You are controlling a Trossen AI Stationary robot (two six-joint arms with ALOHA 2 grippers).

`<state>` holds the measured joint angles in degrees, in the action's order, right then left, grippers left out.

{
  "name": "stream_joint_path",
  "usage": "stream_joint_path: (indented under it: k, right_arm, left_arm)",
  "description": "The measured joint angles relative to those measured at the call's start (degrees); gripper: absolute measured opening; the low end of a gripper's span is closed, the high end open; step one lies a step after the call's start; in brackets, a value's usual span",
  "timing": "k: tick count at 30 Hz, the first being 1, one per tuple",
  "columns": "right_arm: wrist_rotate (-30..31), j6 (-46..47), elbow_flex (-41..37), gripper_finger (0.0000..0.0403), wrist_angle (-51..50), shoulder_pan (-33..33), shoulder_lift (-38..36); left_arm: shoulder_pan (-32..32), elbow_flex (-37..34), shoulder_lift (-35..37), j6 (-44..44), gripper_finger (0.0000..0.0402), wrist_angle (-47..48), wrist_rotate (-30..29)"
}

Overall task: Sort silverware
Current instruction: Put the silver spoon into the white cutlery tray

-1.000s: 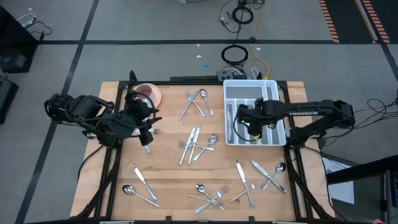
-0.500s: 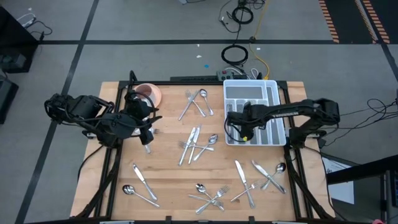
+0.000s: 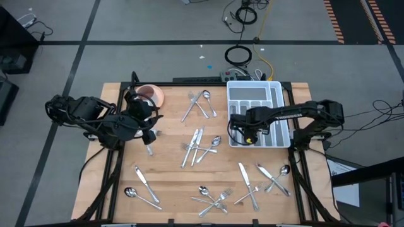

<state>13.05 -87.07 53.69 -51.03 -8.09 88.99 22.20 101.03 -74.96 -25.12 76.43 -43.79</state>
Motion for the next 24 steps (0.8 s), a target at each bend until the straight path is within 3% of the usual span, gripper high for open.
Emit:
stream_joint_path:
  k: [7,12,18,21,24]
  right_arm:
    - [5.93,0.60,-0.02,0.0000,1.62,-0.07,-0.51]
    - [7.02,0.47,1.97,0.0000,1.69,-0.58,-3.33]
    - [11.12,1.27,3.40,0.0000,-8.10,-3.00,-9.12]
    - [10.18,3.62,2.49,0.0000,-15.37,-5.19,-11.77]
    - [9.50,-0.08,-0.45,0.0000,-16.07,-5.69,-14.14]
  left_arm:
    - [0.00,0.00,0.00,0.02,0.0132,0.16,-0.02]
    - [-0.09,0.00,0.00,0.07,0.0132,0.23,-0.04]
    - [-0.09,-0.02,0.00,0.00,0.0132,0.64,-0.07]
    - [-0.09,-0.02,0.00,0.00,0.0132,0.64,-0.09]
    - [-0.09,-0.02,0.00,0.02,0.0132,0.62,-0.45]
